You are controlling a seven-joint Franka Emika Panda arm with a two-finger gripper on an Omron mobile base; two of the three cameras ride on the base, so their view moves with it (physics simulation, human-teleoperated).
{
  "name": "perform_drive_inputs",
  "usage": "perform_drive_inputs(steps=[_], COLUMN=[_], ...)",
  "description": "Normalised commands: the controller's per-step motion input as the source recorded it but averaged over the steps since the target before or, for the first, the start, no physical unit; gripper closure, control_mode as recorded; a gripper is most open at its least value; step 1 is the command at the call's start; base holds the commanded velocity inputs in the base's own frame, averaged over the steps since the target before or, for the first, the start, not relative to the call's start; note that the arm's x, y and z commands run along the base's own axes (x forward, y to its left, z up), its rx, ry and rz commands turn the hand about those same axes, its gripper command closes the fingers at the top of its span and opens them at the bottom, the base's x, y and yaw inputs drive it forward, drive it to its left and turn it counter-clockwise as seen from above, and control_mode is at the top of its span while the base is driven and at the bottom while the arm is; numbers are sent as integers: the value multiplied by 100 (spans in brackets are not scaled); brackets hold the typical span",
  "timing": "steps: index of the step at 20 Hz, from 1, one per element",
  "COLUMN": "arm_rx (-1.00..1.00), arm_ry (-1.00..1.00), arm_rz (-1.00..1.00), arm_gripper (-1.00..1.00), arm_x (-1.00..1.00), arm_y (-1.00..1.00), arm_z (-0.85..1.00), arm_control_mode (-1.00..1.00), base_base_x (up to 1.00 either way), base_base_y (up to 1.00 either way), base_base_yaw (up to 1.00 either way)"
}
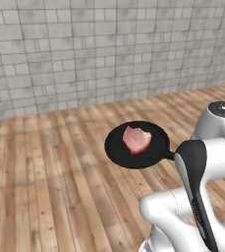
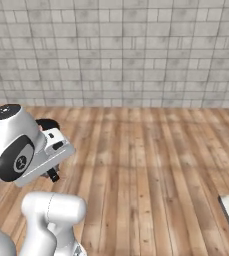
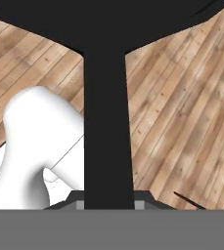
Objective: Pick up the pan with the steak in it and place it on the dining table. Then place the steak on the plate.
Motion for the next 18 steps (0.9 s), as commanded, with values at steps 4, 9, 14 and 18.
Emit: perform_drive_inputs(steps=[4,9,14,18], arm_rx=[0,0,0,0], arm_ry=[0,0,0,0], arm_rz=[0,0,0,0], arm_gripper=[100,100,100,100], arm_x=[0,0,0,0], arm_y=[0,0,0,0], arm_z=[0,0,0,0], arm_control_mode=[100,100,100,100], base_base_x=[100,100,88,35], base_base_y=[30,29,14,-2], base_base_yaw=[-9,-8,-5,-31])
